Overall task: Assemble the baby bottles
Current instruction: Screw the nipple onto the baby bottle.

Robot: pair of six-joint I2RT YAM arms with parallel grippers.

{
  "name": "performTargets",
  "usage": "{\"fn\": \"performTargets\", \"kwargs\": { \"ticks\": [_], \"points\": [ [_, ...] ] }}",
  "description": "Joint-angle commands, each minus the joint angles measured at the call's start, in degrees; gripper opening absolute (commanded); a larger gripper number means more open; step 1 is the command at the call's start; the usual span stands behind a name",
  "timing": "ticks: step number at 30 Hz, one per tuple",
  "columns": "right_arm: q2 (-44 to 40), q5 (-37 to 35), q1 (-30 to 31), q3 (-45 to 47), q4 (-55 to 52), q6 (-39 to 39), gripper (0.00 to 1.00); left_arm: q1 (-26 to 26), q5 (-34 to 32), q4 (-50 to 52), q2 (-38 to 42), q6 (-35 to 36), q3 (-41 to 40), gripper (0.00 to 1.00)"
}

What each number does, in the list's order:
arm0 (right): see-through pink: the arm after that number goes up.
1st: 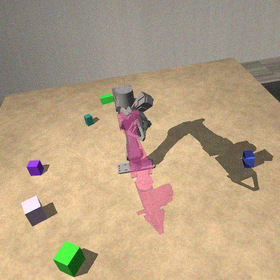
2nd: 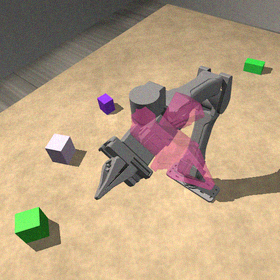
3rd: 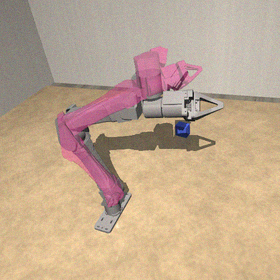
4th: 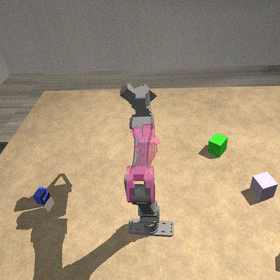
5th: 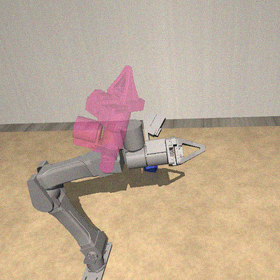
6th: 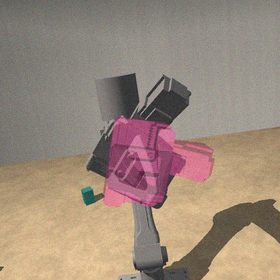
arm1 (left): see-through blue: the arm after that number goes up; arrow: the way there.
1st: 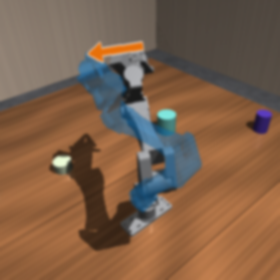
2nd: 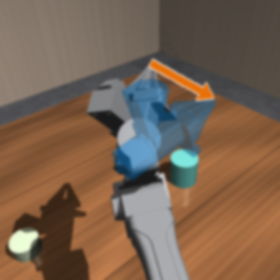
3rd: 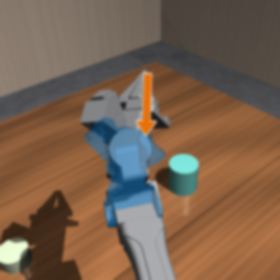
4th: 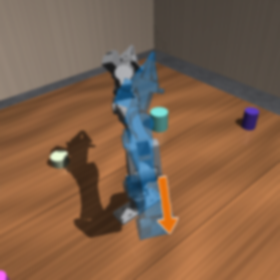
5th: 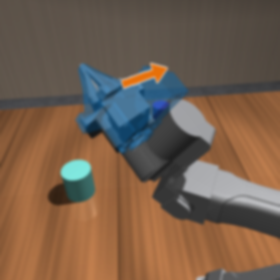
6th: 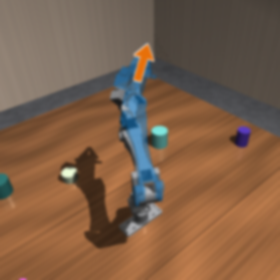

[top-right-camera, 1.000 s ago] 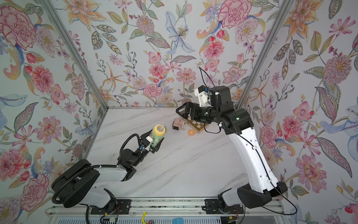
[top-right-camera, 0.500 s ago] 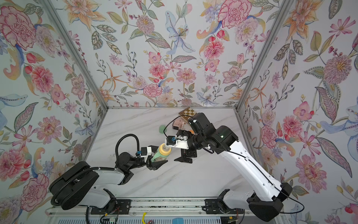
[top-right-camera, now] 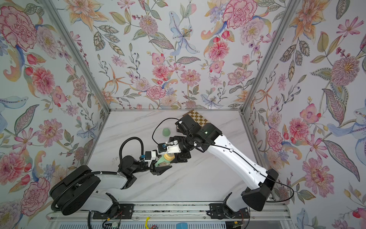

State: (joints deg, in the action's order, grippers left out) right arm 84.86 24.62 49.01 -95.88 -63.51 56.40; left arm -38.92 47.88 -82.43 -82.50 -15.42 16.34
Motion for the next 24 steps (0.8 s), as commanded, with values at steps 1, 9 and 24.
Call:
{"fn": "performTargets", "kwargs": {
  "ticks": [1,9,24],
  "points": [
    [0.29,-0.23,0.49,-1.51,-1.36,0.01,0.69,-0.31,1.71,-1.61,1.03,0.82,1.76,0.00],
    [1.65,-2.13,2.28,-0.80,-1.31,-3.80,0.45,-0.28,-0.21,-0.24,1.83,2.48,2.44,0.00],
    [3.13,-1.69,-13.93,-11.67,16.29,-100.57,0.86,-4.34,-56.93,0.63,4.15,34.05,4.23,0.00]
  ]
}}
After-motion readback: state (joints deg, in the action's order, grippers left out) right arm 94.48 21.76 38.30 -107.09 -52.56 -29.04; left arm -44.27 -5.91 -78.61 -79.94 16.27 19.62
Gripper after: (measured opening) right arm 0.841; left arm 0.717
